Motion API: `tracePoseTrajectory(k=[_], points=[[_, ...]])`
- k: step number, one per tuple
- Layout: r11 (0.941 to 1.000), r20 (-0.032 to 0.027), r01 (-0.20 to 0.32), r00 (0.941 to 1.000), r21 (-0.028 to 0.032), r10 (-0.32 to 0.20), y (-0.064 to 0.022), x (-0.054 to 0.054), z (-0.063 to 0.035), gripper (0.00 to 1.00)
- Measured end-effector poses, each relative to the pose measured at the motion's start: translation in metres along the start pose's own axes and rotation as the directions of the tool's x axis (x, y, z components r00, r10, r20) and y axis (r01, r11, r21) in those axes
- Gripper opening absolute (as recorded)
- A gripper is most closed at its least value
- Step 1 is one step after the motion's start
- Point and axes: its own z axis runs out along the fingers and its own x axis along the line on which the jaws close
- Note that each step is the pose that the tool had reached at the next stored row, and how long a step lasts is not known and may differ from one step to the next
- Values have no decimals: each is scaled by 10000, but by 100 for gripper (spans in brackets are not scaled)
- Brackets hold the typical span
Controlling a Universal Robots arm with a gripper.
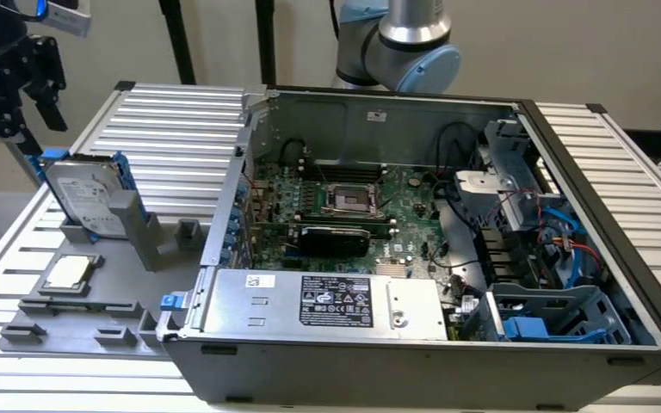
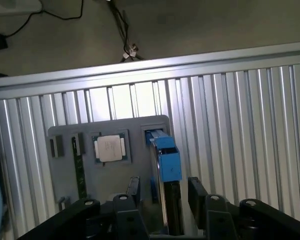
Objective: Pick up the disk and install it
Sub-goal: 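Pick up the disk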
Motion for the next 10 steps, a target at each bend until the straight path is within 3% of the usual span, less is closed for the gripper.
tracePoseTrajectory(k=[1, 4, 10], points=[[10000, 1, 38, 10000, 2, -38, 0, -5, 19, 54], [9999, 6, 145, 9999, 23, -145, 16, -16, 74, 54], [9993, 103, 315, 9994, 207, -317, 69, -60, 176, 54]])
